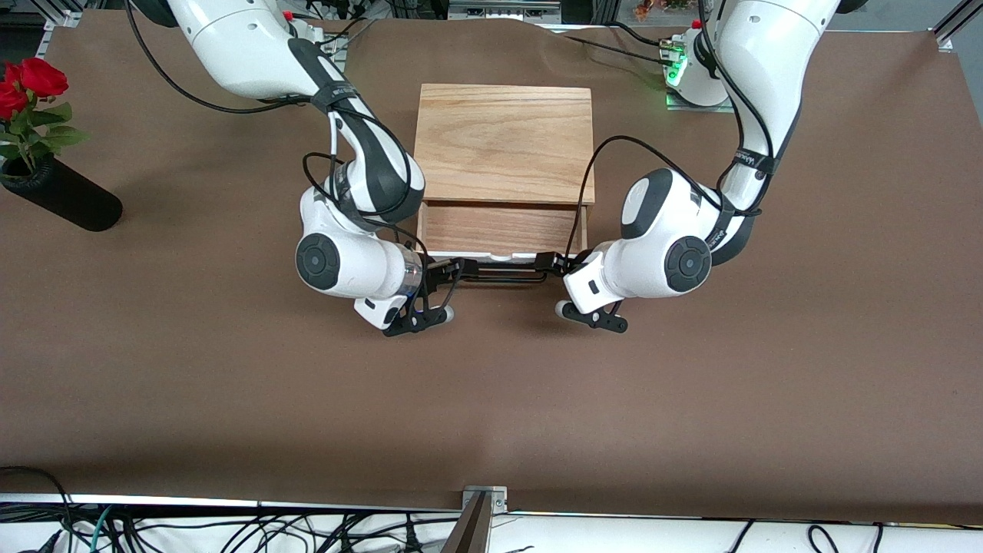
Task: Close drawer with both arms simultaneously
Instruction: 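Push the white drawer front into the chest with both grippers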
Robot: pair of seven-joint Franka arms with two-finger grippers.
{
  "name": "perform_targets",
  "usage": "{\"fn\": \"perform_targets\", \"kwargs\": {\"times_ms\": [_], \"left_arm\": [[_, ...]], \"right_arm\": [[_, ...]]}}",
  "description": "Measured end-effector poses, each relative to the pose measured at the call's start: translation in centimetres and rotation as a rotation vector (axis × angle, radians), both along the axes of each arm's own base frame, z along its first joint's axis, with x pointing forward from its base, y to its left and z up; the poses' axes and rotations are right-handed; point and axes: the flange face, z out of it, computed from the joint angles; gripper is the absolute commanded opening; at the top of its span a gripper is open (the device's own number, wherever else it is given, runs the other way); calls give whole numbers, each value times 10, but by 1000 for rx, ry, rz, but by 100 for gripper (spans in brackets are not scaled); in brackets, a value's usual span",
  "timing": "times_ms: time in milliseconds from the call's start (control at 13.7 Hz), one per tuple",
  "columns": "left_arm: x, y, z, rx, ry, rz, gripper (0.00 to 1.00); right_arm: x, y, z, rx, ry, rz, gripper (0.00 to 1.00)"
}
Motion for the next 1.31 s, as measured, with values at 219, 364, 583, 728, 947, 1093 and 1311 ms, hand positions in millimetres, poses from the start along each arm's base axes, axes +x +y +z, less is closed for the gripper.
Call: {"fn": "perform_targets", "kwargs": {"times_ms": [219,364,583,728,947,1093,1311], "left_arm": [[-1,-1,0,0,5,-3,100],[-2,-1,-1,1,8,-5,100],[-2,-1,-1,1,10,-5,100],[-3,-2,-2,2,18,-10,100],[-7,-3,-3,5,38,-20,100],[-9,-3,-4,9,52,-27,100],[-13,-3,-6,15,80,-40,100]], "right_arm": [[-2,0,-1,1,21,4,100],[-4,0,-3,-2,31,9,100],[-9,3,-9,-12,61,25,100],[-11,2,-10,-13,79,29,100],[-14,2,-11,-11,108,36,100],[-17,3,-12,-12,123,41,100],[-21,4,-13,-13,150,54,100]]}}
